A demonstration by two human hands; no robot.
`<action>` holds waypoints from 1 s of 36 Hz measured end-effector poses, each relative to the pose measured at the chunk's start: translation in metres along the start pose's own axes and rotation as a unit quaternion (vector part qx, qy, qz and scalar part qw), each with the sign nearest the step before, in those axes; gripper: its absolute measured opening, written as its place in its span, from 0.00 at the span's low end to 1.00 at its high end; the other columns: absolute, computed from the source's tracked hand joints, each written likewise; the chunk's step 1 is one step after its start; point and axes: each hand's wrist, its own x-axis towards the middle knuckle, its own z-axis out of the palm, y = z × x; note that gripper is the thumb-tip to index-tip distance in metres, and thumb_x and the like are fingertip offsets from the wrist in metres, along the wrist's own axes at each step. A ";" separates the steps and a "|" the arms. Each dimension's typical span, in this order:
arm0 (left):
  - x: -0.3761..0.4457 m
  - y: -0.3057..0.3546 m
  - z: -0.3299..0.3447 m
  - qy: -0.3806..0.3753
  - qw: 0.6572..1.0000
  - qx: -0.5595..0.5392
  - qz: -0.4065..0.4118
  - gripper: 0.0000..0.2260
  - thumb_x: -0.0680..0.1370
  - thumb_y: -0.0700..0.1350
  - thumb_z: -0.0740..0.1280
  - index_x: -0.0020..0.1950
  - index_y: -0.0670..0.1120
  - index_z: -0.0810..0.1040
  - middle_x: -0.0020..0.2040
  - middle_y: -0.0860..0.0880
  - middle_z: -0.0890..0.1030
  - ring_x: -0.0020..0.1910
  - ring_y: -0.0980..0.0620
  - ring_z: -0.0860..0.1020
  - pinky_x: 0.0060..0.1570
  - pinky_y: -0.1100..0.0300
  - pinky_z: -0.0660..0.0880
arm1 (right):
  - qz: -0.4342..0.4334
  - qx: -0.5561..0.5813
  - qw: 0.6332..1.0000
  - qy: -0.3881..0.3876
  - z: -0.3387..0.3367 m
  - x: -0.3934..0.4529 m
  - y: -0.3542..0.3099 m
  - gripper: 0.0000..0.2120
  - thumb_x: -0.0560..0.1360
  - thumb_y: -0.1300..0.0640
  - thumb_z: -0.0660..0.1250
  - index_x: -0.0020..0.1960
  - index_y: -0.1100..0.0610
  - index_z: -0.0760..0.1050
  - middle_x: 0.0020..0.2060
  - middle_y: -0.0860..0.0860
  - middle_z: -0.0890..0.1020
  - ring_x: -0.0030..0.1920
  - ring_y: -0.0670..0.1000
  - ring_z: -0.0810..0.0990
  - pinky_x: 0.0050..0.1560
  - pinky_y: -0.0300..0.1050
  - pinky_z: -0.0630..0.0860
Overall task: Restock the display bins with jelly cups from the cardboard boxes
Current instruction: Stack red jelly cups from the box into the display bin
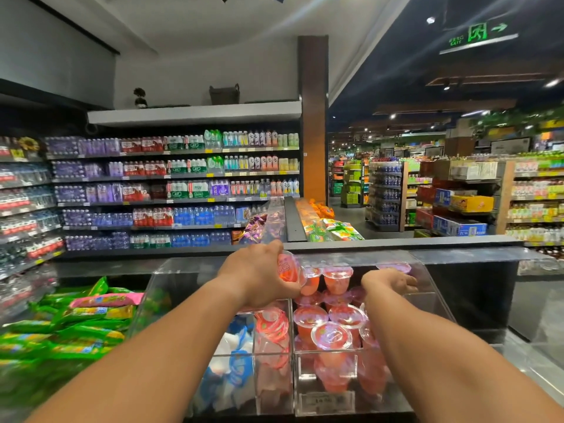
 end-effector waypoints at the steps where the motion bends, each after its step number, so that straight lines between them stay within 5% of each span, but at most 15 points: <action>1: 0.000 0.000 0.000 -0.004 1.000 0.001 -0.002 0.38 0.69 0.70 0.69 0.73 0.51 0.66 0.65 0.50 0.77 0.60 0.46 0.76 0.57 0.50 0.76 | 0.031 0.012 0.999 0.017 -0.008 -0.011 -0.005 0.41 0.77 0.64 0.68 0.80 0.65 0.45 0.79 0.61 0.54 0.77 0.63 0.59 0.74 0.58 0.61; 5: 0.005 0.004 -0.003 -0.015 1.000 0.001 -0.010 0.39 0.70 0.70 0.69 0.74 0.50 0.66 0.67 0.50 0.76 0.62 0.46 0.76 0.59 0.49 0.76 | -0.036 -0.035 0.999 -0.016 -0.019 -0.046 -0.005 0.38 0.77 0.64 0.68 0.79 0.66 0.48 0.77 0.63 0.57 0.74 0.63 0.62 0.72 0.57 0.64; 8: 0.010 0.007 -0.006 -0.022 1.000 -0.003 -0.015 0.40 0.70 0.70 0.69 0.75 0.50 0.66 0.69 0.50 0.75 0.63 0.46 0.76 0.61 0.48 0.76 | -0.183 -0.082 0.978 -0.056 -0.028 -0.070 0.001 0.35 0.77 0.67 0.64 0.79 0.64 0.51 0.76 0.61 0.59 0.73 0.62 0.64 0.70 0.54 0.66; 12: 0.014 0.015 -0.012 -0.024 1.000 -0.010 -0.015 0.38 0.71 0.68 0.70 0.74 0.50 0.67 0.67 0.49 0.77 0.60 0.47 0.76 0.58 0.51 0.76 | -0.464 -0.098 0.862 -0.180 -0.044 -0.106 0.008 0.39 0.73 0.67 0.67 0.81 0.55 0.55 0.75 0.54 0.64 0.75 0.54 0.63 0.76 0.49 0.62; 15: 0.017 0.022 -0.015 -0.033 0.999 -0.018 -0.006 0.35 0.68 0.67 0.71 0.70 0.51 0.70 0.64 0.50 0.78 0.57 0.48 0.76 0.57 0.50 0.76 | -0.561 -0.130 0.772 -0.268 -0.050 -0.120 0.009 0.45 0.72 0.62 0.73 0.81 0.49 0.53 0.76 0.50 0.63 0.76 0.50 0.60 0.75 0.43 0.59; 18: 0.018 0.030 -0.015 -0.041 0.998 -0.044 0.016 0.33 0.66 0.64 0.71 0.68 0.54 0.73 0.62 0.52 0.79 0.57 0.49 0.77 0.59 0.50 0.76 | -0.587 -0.138 0.751 -0.268 -0.051 -0.124 0.008 0.44 0.70 0.60 0.75 0.80 0.47 0.57 0.72 0.50 0.69 0.72 0.52 0.66 0.70 0.47 0.67; 22: 0.017 0.033 -0.014 -0.051 0.995 -0.074 0.038 0.37 0.67 0.65 0.74 0.72 0.55 0.70 0.62 0.52 0.78 0.56 0.50 0.76 0.61 0.50 0.75 | -0.572 -0.109 0.771 -0.258 -0.061 -0.122 0.019 0.40 0.71 0.60 0.75 0.78 0.47 0.62 0.68 0.47 0.73 0.64 0.47 0.72 0.63 0.36 0.69; 24: 0.017 0.034 -0.015 -0.048 0.995 -0.081 0.040 0.46 0.64 0.74 0.72 0.76 0.55 0.66 0.66 0.51 0.77 0.62 0.49 0.75 0.65 0.49 0.73 | -0.520 -0.082 0.815 -0.241 -0.068 -0.119 0.025 0.38 0.75 0.63 0.71 0.79 0.52 0.59 0.70 0.49 0.72 0.64 0.48 0.72 0.60 0.31 0.65; 29: 0.017 0.036 -0.023 -0.027 0.997 -0.041 0.053 0.45 0.65 0.78 0.67 0.76 0.55 0.67 0.70 0.52 0.74 0.66 0.48 0.73 0.67 0.48 0.71 | -0.257 0.057 0.955 -0.137 -0.073 -0.089 0.036 0.39 0.71 0.55 0.79 0.75 0.57 0.63 0.66 0.56 0.76 0.65 0.59 0.75 0.64 0.50 0.73; 33: 0.016 0.034 -0.025 -0.024 0.998 -0.025 0.061 0.41 0.68 0.77 0.65 0.74 0.55 0.70 0.69 0.52 0.74 0.66 0.49 0.72 0.67 0.49 0.71 | -0.147 0.092 0.981 -0.092 -0.068 -0.065 0.039 0.29 0.67 0.58 0.80 0.63 0.60 0.72 0.56 0.60 0.82 0.56 0.62 0.80 0.58 0.55 0.77; 36: 0.017 0.033 -0.022 -0.025 0.998 -0.013 0.065 0.38 0.69 0.77 0.64 0.71 0.56 0.71 0.68 0.53 0.75 0.64 0.49 0.73 0.65 0.50 0.73 | -0.152 0.045 0.985 -0.074 -0.057 -0.058 0.036 0.30 0.67 0.55 0.81 0.64 0.61 0.74 0.61 0.60 0.78 0.58 0.63 0.79 0.58 0.54 0.77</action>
